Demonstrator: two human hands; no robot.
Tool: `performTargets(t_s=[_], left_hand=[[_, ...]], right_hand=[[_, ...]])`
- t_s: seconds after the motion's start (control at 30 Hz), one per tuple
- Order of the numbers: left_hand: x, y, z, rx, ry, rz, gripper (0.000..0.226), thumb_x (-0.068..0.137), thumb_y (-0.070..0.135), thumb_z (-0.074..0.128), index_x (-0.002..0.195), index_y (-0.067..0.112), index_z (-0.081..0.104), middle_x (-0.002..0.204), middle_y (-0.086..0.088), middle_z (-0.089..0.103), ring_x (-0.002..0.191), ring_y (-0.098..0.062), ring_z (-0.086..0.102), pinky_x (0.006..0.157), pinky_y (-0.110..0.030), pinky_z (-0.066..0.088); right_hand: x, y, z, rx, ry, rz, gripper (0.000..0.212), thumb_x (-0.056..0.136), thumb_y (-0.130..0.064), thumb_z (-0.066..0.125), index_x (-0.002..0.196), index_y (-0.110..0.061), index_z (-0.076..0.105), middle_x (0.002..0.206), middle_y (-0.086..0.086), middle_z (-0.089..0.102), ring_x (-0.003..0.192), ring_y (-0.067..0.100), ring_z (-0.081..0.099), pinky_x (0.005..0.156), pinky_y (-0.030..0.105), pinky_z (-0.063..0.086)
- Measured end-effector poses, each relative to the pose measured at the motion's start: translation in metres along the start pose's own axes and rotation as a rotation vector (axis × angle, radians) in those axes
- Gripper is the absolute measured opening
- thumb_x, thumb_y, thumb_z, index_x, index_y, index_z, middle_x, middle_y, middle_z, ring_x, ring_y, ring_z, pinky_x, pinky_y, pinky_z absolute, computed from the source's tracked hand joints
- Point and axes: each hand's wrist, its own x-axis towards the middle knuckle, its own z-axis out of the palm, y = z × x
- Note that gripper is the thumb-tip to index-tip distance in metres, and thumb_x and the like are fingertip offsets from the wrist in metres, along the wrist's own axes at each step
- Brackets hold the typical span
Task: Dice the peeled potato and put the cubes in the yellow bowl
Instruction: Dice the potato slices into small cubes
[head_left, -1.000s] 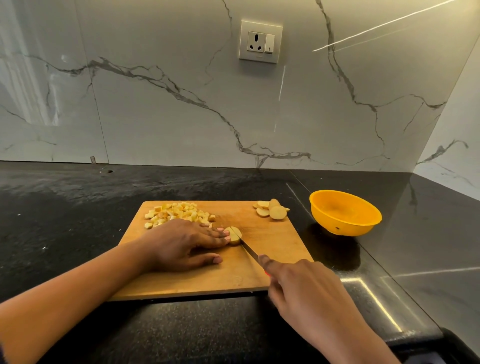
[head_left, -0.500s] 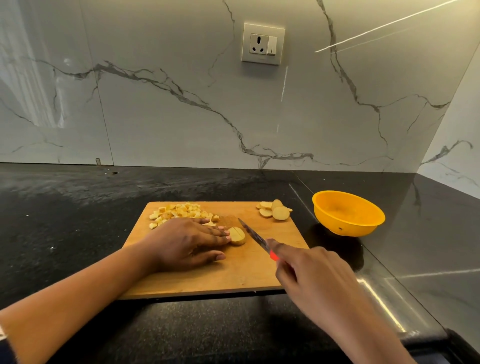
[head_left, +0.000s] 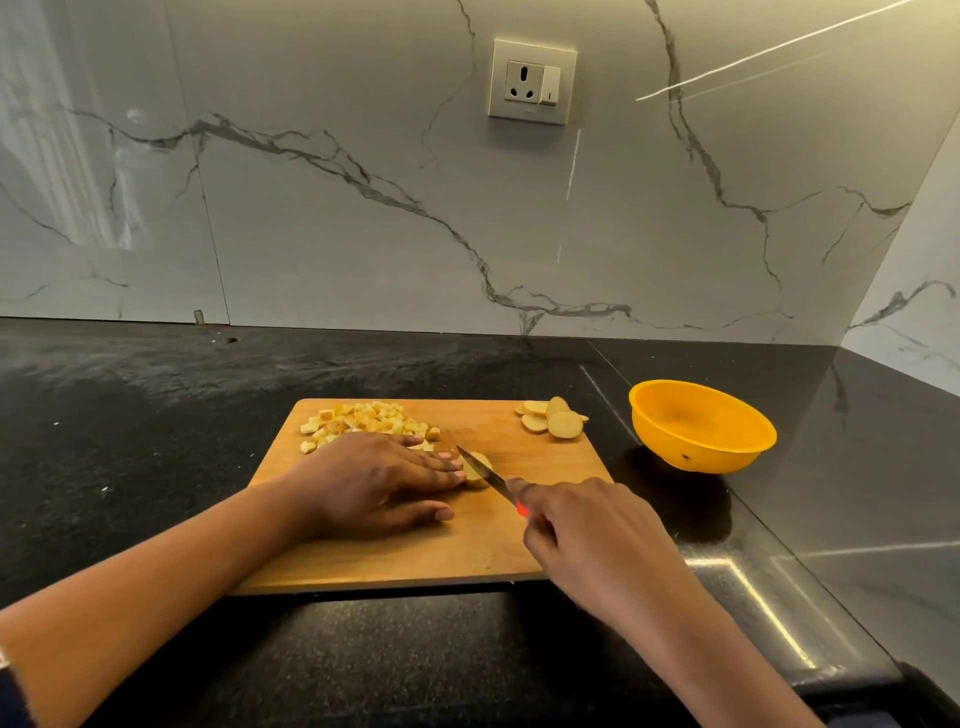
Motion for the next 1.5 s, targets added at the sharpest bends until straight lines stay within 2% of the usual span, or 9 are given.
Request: performTargets(t_s=[0.17,0.37,0.57,0.7,0.87,1.13,1.2,1.37,1.5], left_hand=[[0.001,-0.001,0.0,0.018,-0.045,-0.017,0.064,0.089,0.069,0.015,0.134,0.031,0.04,0.135,0.018,0.046,0.124,0.012,0.032,0.109,-0.015,0.015],[0.002,0.0,0.0,0.025,-0.062,-0.032,0.062,0.088,0.069,0.014,0.134,0.033,0.034,0.137,0.02,0.043,0.125,0.013,0.028,0.108,-0.011,0.007],[-0.003,0.0,0.003,0.104,0.137,0.032,0.052,0.098,0.057,0.024,0.126,0.026,0.055,0.125,0.012,0.059,0.118,0.008,0.041,0.107,-0.032,0.026],[-0.004,-0.001,0.003,0.11,0.127,0.019,0.05,0.097,0.057,0.025,0.125,0.029,0.056,0.124,0.014,0.06,0.119,0.007,0.045,0.108,-0.032,0.028],[-0.004,-0.002,0.004,0.113,0.104,0.014,0.052,0.097,0.059,0.024,0.126,0.03,0.055,0.125,0.015,0.058,0.12,0.007,0.042,0.109,-0.032,0.026],[-0.003,-0.004,0.007,0.139,0.097,0.023,0.051,0.096,0.059,0.024,0.127,0.031,0.055,0.126,0.015,0.058,0.121,0.003,0.046,0.109,-0.033,0.025],[-0.002,-0.004,0.007,0.138,0.1,0.027,0.051,0.096,0.058,0.025,0.126,0.031,0.055,0.126,0.014,0.058,0.121,0.002,0.047,0.109,-0.035,0.028],[-0.002,-0.002,0.006,0.135,0.128,0.063,0.046,0.098,0.055,0.028,0.123,0.031,0.057,0.122,0.015,0.061,0.117,0.005,0.048,0.107,-0.037,0.031],[-0.002,-0.002,0.005,0.133,0.148,0.086,0.043,0.097,0.054,0.031,0.121,0.031,0.059,0.119,0.014,0.063,0.114,0.004,0.053,0.106,-0.041,0.035]], right_hand=[[0.007,-0.005,0.01,-0.021,-0.065,0.004,0.048,0.101,-0.034,0.034,0.149,-0.033,0.026,0.105,-0.002,0.063,0.092,0.016,0.055,0.068,0.029,0.042],[-0.042,0.006,-0.001,0.024,-0.002,-0.007,0.049,0.101,-0.038,0.031,0.149,-0.04,0.022,0.087,-0.008,0.055,0.073,0.013,0.044,0.051,0.021,0.026],[-0.046,0.004,-0.009,0.07,0.05,0.021,0.049,0.101,-0.04,0.031,0.148,-0.042,0.021,0.09,-0.01,0.059,0.074,0.01,0.049,0.055,0.02,0.033],[-0.032,-0.002,0.0,0.055,0.083,0.074,0.049,0.1,-0.039,0.032,0.148,-0.042,0.022,0.102,-0.01,0.065,0.079,0.01,0.054,0.065,0.023,0.044],[-0.018,-0.006,0.009,0.073,0.096,0.078,0.048,0.1,-0.04,0.032,0.147,-0.043,0.023,0.091,-0.007,0.059,0.073,0.012,0.047,0.052,0.02,0.029],[-0.006,-0.016,0.01,-0.058,0.0,0.046,0.049,0.102,-0.035,0.032,0.15,-0.033,0.022,0.099,-0.002,0.059,0.082,0.015,0.05,0.064,0.03,0.041],[0.002,-0.02,0.01,-0.088,-0.06,0.027,0.05,0.102,-0.032,0.033,0.151,-0.028,0.02,0.104,0.002,0.059,0.08,0.017,0.044,0.058,0.029,0.036],[-0.005,-0.024,0.012,-0.068,-0.1,-0.001,0.052,0.103,-0.029,0.032,0.152,-0.026,0.015,0.08,-0.002,0.038,0.074,0.017,0.039,0.05,0.025,0.025],[-0.026,-0.022,0.009,-0.09,-0.056,-0.003,0.051,0.103,-0.031,0.028,0.152,-0.028,0.014,0.082,0.0,0.043,0.073,0.02,0.04,0.049,0.025,0.024]])
